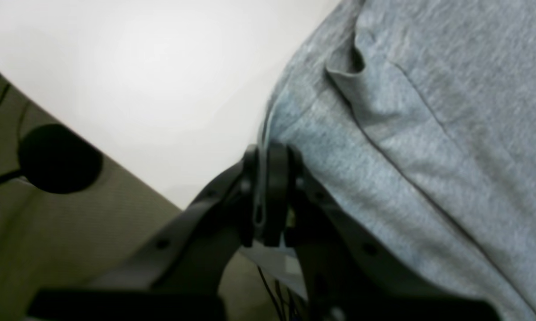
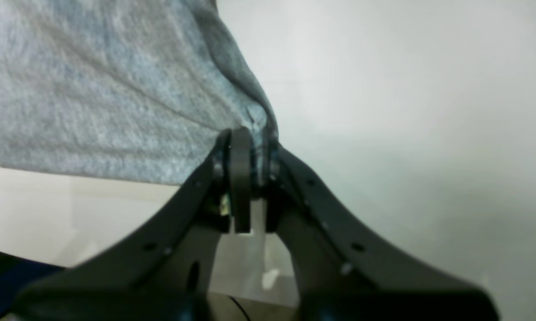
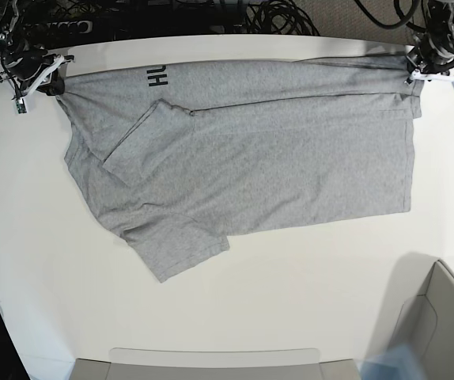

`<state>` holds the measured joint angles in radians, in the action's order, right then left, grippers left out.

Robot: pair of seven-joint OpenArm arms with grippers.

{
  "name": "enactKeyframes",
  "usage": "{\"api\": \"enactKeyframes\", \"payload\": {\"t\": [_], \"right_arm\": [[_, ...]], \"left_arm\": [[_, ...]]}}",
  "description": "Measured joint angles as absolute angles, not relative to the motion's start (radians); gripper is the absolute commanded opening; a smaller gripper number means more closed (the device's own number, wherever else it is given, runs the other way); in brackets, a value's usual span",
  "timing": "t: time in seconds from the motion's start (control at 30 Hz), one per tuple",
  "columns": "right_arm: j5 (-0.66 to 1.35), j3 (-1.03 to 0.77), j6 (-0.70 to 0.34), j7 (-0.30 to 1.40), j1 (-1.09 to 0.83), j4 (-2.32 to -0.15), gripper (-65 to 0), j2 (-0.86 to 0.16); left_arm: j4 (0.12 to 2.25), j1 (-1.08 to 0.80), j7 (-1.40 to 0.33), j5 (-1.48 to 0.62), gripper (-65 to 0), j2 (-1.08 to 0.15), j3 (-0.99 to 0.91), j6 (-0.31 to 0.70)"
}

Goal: Fold the T-shirt properly
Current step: 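Drag the folded shirt with both grippers toward the robot, then move both grippers to the shirt's side edges and grasp them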

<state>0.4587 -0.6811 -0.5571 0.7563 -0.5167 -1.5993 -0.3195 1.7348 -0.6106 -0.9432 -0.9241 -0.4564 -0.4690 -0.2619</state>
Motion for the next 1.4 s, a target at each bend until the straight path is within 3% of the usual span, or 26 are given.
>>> {"api": "enactKeyframes", "payload": {"t": [0.2, 0.33, 0.43, 0.53, 1.13, 1.27, 1.4], "right_arm": [[0.481, -0.683, -0.557, 0.744, -0.537, -1.603, -65.0, -0.301], [0.464, -0.688, -0.558, 0.769, -0.538, -1.636, -65.0, -0.284], [0.446, -0.687, -0.559, 0.786, -0.558, -1.677, -55.6, -0.267], [0.439, -0.686, -0.560, 0.797, -0.577, -1.723, -49.6, -0.257], [0.450, -0.819, -0.559, 0.793, -0.607, -1.979, -49.4, -0.260], [0.412, -0.750, -0.560, 0.823, -0.459, -1.966, -49.4, -0.260], [0.373, -0.524, -0.554, 0.793, -0.230, -1.880, -49.4, -0.261]], "left_arm": [[1.734, -0.629, -0.921, -0.919, -60.7, -0.468, -0.473, -0.263], [1.734, -0.626, -0.922, -0.913, -47.9, -0.469, -0.473, -0.266], [1.761, -0.633, -0.920, -0.904, -41.0, -0.469, -0.473, -0.279], [1.851, -0.634, -0.932, -0.907, -41.1, -0.470, -0.474, -0.279], [1.994, -0.645, -1.050, -0.903, -41.1, -0.471, -0.683, -0.274], [1.993, -0.554, -1.056, -0.907, -41.1, -0.458, -0.682, -0.269], [1.991, -0.398, -1.052, -0.899, -41.1, -0.468, -0.603, -0.267]]}}
